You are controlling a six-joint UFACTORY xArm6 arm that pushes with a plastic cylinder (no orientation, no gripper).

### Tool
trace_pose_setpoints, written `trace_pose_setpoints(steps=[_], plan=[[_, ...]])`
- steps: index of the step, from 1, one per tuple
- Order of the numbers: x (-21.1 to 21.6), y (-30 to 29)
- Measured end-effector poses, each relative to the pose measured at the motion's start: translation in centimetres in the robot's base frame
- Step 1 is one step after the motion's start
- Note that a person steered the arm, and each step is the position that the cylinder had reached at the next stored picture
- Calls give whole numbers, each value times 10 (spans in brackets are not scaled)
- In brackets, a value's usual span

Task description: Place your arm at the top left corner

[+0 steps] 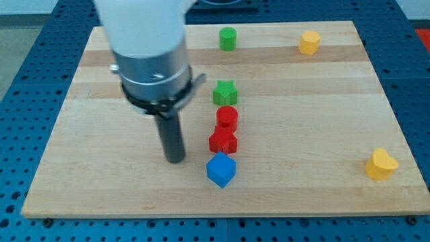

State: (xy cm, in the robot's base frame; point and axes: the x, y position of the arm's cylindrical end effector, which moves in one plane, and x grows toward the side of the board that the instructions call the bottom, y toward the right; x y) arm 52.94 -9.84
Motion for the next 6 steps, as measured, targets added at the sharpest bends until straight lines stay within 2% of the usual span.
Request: trace_pose_setpoints(steps=[1, 2, 3, 5, 6], plan=[[-17, -51], [-52, -92], [-112, -127], [-271, -164], [-320, -134]])
